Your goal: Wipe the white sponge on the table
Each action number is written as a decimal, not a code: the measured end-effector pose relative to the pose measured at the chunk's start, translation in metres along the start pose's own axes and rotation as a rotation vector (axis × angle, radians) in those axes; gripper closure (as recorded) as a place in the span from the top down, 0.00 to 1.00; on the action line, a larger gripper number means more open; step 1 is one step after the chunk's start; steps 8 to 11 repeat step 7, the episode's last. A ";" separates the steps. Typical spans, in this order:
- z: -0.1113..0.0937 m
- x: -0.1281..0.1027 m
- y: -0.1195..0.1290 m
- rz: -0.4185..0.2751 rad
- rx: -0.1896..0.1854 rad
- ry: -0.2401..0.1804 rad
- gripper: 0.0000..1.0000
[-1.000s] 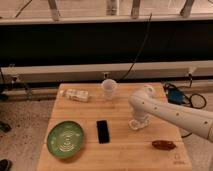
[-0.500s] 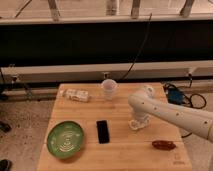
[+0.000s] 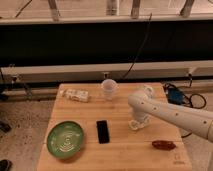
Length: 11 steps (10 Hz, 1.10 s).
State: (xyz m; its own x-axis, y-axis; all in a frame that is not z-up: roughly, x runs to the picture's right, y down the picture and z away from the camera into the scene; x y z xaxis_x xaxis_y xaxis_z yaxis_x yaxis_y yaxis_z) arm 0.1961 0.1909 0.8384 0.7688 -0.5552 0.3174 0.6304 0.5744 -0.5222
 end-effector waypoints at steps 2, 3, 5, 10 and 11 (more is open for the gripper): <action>-0.001 -0.003 0.001 -0.017 0.001 -0.004 0.00; -0.002 -0.009 -0.001 -0.034 0.006 -0.009 0.00; -0.012 -0.020 -0.006 -0.069 0.024 -0.019 0.00; -0.020 -0.025 -0.008 -0.095 0.038 -0.019 0.00; -0.020 -0.025 -0.008 -0.095 0.038 -0.019 0.00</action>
